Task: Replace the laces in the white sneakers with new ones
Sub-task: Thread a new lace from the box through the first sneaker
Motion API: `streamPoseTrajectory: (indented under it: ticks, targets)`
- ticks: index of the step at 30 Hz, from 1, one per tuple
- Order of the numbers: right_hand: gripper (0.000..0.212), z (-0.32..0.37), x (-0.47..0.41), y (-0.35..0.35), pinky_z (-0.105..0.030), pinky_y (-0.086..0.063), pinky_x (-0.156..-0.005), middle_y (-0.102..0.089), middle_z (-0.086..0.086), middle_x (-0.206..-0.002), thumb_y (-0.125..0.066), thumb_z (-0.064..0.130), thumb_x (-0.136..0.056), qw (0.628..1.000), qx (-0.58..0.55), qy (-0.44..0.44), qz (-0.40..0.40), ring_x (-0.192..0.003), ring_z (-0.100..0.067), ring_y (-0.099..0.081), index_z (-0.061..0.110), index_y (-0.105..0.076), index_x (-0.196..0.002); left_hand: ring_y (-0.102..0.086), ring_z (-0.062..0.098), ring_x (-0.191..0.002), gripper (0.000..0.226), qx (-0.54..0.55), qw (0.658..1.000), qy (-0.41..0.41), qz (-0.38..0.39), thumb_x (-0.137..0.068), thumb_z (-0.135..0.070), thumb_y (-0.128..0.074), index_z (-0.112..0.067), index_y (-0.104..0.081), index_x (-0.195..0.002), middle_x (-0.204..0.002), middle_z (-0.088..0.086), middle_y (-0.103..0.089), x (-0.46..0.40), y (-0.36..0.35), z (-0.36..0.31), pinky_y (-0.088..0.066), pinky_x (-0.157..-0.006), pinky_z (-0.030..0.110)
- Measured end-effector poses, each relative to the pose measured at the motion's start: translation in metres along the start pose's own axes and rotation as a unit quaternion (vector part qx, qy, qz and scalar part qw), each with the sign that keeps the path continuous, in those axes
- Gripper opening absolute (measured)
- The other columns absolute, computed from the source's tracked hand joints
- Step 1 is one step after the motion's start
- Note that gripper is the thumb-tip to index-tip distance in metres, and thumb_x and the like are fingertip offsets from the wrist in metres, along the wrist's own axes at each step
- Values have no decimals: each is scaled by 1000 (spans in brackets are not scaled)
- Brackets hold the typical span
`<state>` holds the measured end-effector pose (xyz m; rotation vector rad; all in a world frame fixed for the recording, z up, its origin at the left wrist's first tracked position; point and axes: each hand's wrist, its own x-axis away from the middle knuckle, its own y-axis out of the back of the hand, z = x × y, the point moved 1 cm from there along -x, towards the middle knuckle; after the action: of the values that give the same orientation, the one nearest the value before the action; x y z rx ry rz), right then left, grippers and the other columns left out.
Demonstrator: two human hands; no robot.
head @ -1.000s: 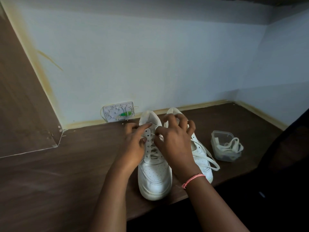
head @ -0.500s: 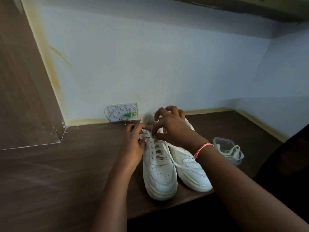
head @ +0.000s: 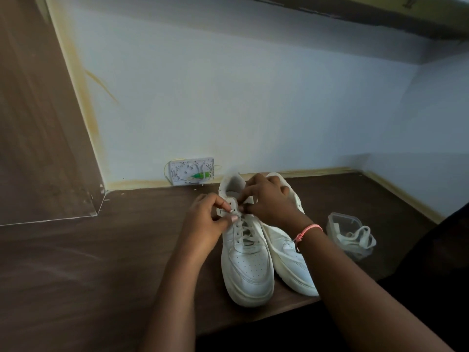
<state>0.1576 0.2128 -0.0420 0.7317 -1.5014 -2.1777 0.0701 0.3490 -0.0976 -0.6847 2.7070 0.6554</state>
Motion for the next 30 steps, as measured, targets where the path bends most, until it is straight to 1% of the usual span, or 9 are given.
streamPoseTrajectory:
  ticks: [2,6,9,12,15,18,21,24,30]
  targets:
    - [17,1,8,-4,-33,-16,-91,-48,12,-129,-67,35,-88,999,-29,-21,-19,-129,-23,-27,35,-71,-104,-66,17,-72,22,-22,999,-5,-23,-81,-20,-77,-32,-60,-76,-93,-6,-59,1,-4,0,-57,-70,41]
    - [55,7,47,-21,-46,-12,-110,-27,11,-148,-65,55,-83,989,-51,-93,-103,-141,-23,-9,46,-47,-133,-67,15,-73,19,-26,999,12,-15,-88,-16,-70,-28,-58,-78,-92,-5,-62,1,-4,0,-58,-71,40]
    - [100,12,86,-42,-54,-6,-114,-7,7,-153,-65,76,-65,976,-45,-170,-131,-142,-19,6,41,-21,-147,-72,19,-73,9,124,985,114,-29,-93,-9,-63,-13,-58,-87,-90,3,-67,3,3,-3,-62,-71,37]
    - [107,15,107,-59,-59,-8,-113,-10,3,-154,-56,85,-59,964,-44,-190,-179,-144,-24,3,34,-24,-147,-70,31,-77,3,183,948,219,-141,-97,-7,-54,-7,-51,-97,-100,18,-65,0,33,18,-59,-69,39]
    - [106,15,107,-62,-62,-10,-112,-18,-2,-154,-54,84,-59,961,-10,-180,-211,-146,-31,-5,28,-31,-146,-61,41,-101,14,-94,909,290,-284,-95,-15,-55,-6,-54,-106,-109,27,-62,5,91,52,-46,-83,46]
    - [109,15,101,-59,-63,-6,-112,-22,-6,-155,-58,83,-58,964,19,-165,-209,-147,-32,-3,25,-32,-146,-46,37,-121,14,-298,855,340,-253,-91,-23,-58,-16,-62,-102,-122,17,-57,16,103,56,-35,-96,48]
    - [125,12,98,-49,-62,5,-113,-11,-7,-159,-60,86,-56,968,16,-173,-179,-148,-32,10,22,-15,-153,-43,32,-120,21,-304,915,193,-184,-86,-26,-66,-26,-61,-106,-124,5,-54,11,53,39,-31,-97,47]
    - [139,8,94,-39,-61,11,-113,7,-4,-160,-60,89,-53,973,-17,-201,-113,-145,-28,25,22,12,-153,-46,17,-108,26,-261,960,42,-90,-89,-55,-53,-34,-58,-103,-108,-12,-59,8,-2,13,-27,-94,39]
    - [140,8,95,-38,-60,12,-113,8,-2,-161,-65,86,-53,972,-51,-206,-96,-145,-27,25,24,15,-151,-47,23,-109,29,-284,955,28,-85,-95,-52,-44,-27,-60,-95,-110,-6,-57,5,-23,3,-22,-88,37]
